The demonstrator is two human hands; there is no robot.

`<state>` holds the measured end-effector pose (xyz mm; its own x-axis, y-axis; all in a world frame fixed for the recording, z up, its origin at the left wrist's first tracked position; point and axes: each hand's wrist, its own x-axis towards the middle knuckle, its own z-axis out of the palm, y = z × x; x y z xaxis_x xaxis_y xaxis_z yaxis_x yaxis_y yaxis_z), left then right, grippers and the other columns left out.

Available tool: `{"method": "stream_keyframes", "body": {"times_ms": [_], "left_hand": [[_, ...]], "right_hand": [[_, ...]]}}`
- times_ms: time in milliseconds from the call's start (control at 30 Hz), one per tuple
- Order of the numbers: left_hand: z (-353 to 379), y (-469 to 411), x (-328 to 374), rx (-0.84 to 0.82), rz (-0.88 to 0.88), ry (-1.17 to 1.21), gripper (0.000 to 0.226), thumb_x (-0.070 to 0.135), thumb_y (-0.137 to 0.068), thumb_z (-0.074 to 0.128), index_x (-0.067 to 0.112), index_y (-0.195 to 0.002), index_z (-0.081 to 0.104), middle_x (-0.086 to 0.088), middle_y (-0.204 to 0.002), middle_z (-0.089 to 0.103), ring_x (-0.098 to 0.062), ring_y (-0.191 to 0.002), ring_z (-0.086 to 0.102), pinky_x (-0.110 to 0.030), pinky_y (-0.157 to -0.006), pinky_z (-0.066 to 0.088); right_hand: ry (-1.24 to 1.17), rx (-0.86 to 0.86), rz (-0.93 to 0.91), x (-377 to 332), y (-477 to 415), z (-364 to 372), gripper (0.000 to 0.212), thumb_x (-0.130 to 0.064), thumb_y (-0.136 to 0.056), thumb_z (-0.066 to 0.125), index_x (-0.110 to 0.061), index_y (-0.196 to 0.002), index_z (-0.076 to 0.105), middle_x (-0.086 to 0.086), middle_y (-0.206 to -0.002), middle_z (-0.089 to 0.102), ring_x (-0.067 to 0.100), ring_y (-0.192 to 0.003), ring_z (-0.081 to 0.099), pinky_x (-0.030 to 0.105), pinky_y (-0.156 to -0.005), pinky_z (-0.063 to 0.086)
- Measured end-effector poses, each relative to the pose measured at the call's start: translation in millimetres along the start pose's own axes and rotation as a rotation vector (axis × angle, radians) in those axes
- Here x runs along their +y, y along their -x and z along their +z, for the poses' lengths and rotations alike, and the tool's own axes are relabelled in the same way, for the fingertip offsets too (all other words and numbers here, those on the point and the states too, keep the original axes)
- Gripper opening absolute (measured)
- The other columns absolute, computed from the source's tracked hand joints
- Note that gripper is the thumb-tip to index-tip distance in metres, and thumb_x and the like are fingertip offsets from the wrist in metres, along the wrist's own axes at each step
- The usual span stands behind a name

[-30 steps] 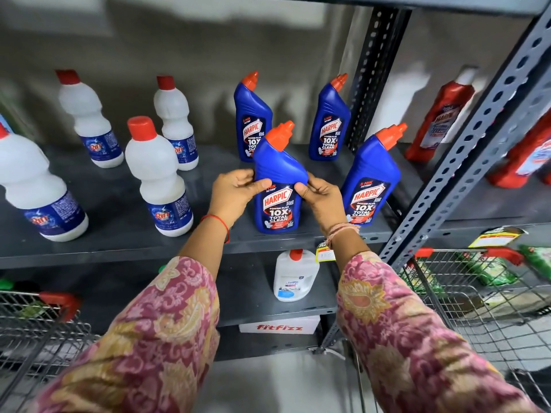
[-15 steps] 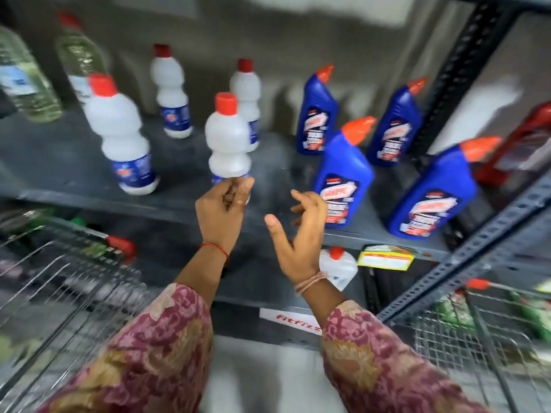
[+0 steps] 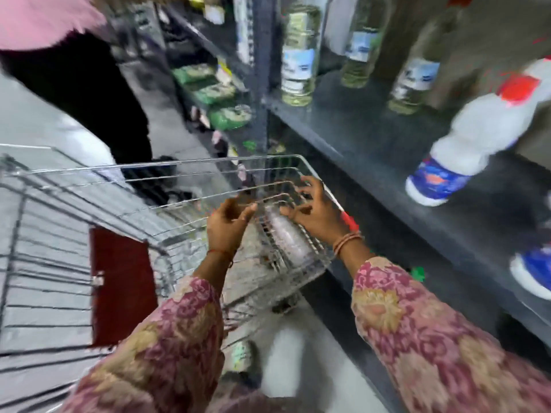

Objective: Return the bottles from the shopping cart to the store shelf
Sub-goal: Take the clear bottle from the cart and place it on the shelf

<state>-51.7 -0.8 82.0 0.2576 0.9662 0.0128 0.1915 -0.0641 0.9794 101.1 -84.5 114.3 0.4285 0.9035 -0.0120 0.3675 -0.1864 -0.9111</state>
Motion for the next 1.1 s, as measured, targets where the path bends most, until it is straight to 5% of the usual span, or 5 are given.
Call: {"method": "stream_keyframes", "body": {"times_ms": [133,267,467,733,1100], "left_hand": [[-20.8,-12.8,-31.2,0.01,-0.161,-0.068,0.039,0.013,-0.066,0.075,-0.001,-0.099,0.06,-0.013,-0.085,0.062,-0.003,-0.065,0.058,-0.002,-0.057,0.04],[-48.9,-48.2,-86.2,-0.053,-0.314,-0.202,0.072,0.04,-0.046,0.081,0.005,-0.106,0.061,-0.02,-0.095,0.067,-0.028,-0.09,0.063,-0.032,-0.079,0.051],[-44.0,-69.6,-112.0,-0.274,-0.394,-0.387,0.082,0.023,-0.058,0.08,0.002,-0.128,0.043,-0.019,-0.132,0.052,-0.029,-0.122,0.048,-0.032,-0.101,0.037],[-17.0,-91.0,-151.8,-0.478,-0.496,-0.574,0.075,0.017,-0.067,0.075,0.005,-0.131,0.036,-0.019,-0.135,0.049,-0.032,-0.124,0.044,-0.034,-0.102,0.036],[-26.0,-82.8,-134.1,-0.342,-0.554,-0.044,0.064,-0.002,-0.073,0.063,0.004,-0.131,0.038,-0.015,-0.14,0.043,-0.025,-0.132,0.036,-0.032,-0.106,0.03]], "right_hand": [[-0.026,-0.097,0.059,14.4,-22.5,24.4,0.079,-0.011,-0.069,0.074,-0.011,-0.132,0.026,0.019,-0.134,0.043,0.023,-0.101,0.055,0.021,-0.077,0.049],[0.094,-0.214,0.183,32.6,-60.0,66.3,0.089,-0.019,-0.065,0.077,-0.015,-0.136,0.024,0.017,-0.139,0.043,0.029,-0.116,0.052,0.043,-0.097,0.045],[0.305,-0.439,0.269,73.4,-97.5,97.9,0.094,-0.024,-0.064,0.078,-0.018,-0.14,0.022,0.011,-0.146,0.038,0.028,-0.126,0.044,0.03,-0.099,0.036],[0.508,-0.622,0.324,125.9,-131.1,134.5,0.091,-0.003,-0.07,0.07,-0.022,-0.143,0.018,0.017,-0.144,0.039,0.033,-0.127,0.042,0.042,-0.105,0.039],[-0.016,-0.618,0.436,109.9,-130.5,122.0,0.078,0.008,-0.068,0.067,-0.015,-0.135,0.034,0.009,-0.137,0.045,0.021,-0.13,0.038,0.034,-0.101,0.038]]}}
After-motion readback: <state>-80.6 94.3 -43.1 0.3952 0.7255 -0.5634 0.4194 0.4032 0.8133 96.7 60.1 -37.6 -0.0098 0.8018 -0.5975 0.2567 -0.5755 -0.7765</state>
